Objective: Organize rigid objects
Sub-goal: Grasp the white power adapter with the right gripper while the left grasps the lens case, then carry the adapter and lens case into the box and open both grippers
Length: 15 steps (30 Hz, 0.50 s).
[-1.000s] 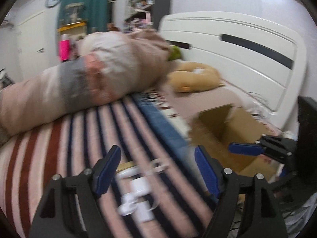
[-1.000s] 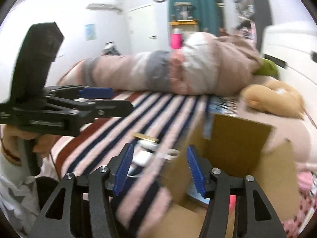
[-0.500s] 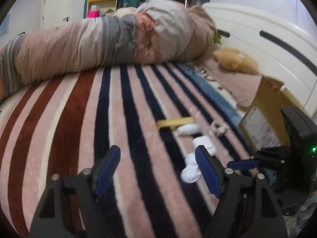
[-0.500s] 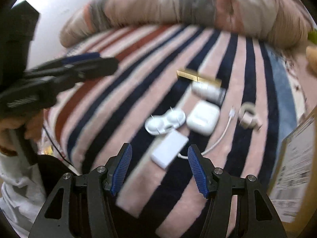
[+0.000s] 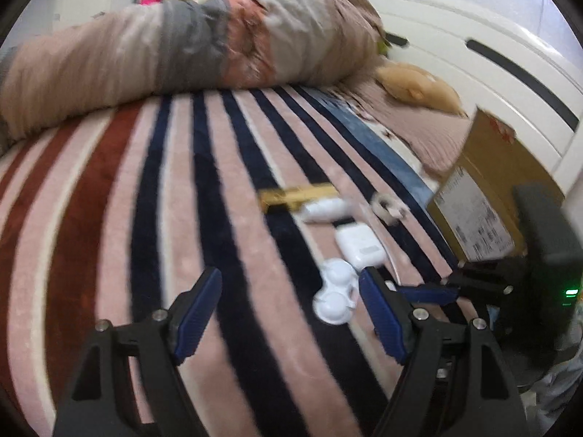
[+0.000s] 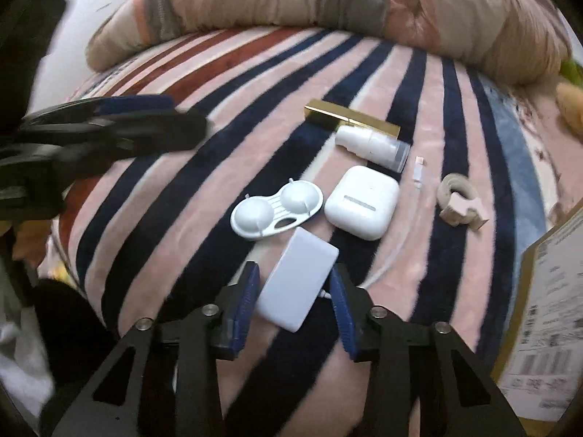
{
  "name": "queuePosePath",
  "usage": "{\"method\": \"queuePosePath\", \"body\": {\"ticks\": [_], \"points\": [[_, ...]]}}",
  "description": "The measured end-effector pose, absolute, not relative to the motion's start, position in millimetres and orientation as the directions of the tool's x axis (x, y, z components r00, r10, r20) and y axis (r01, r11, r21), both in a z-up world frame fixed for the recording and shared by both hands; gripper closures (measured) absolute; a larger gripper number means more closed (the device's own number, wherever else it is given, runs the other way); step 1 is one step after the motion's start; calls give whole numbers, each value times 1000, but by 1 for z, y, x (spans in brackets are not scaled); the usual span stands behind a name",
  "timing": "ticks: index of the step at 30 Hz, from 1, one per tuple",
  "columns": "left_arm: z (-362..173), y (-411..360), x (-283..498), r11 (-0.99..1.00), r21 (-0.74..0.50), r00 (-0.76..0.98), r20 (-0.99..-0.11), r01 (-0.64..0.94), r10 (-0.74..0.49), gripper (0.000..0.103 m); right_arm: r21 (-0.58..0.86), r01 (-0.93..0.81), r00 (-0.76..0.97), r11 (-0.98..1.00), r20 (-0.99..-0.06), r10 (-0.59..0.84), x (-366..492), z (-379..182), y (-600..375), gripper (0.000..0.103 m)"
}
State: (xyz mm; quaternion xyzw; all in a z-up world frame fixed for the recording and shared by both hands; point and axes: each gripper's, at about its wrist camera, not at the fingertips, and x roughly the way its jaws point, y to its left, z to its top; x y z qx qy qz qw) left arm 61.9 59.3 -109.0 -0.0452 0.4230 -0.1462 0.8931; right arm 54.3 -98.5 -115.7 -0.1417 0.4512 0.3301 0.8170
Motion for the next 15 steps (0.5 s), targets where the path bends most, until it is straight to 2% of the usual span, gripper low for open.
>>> {"method": "queuePosePath", "body": {"ticks": [3, 6, 7, 9, 10, 15], "points": [[-124, 35, 66, 945, -166, 550, -779, 281, -300, 30, 1, -669, 404, 743, -839, 364, 42, -115, -111, 75], [-136, 12, 71, 935, -125, 518, -804, 332, -292, 42, -19, -661, 413, 751, -844, 342, 38, -118, -121, 76], [-138, 7, 73, 932, -119, 515, -806, 342, -292, 44, -18, -655, 417, 756, -842, 341, 37, -119, -125, 75], [-143, -2, 77, 934, -100, 512, -814, 344, -275, 45, -4, -633, 421, 774, -841, 340, 35, -122, -132, 63], [-145, -4, 78, 938, -83, 514, -819, 337, -257, 49, 3, -627, 422, 779, -839, 343, 34, -121, -133, 56], [-155, -5, 84, 945, -57, 514, -828, 322, -225, 72, 40, -605, 424, 795, -829, 365, 42, -129, -134, 57]]}}
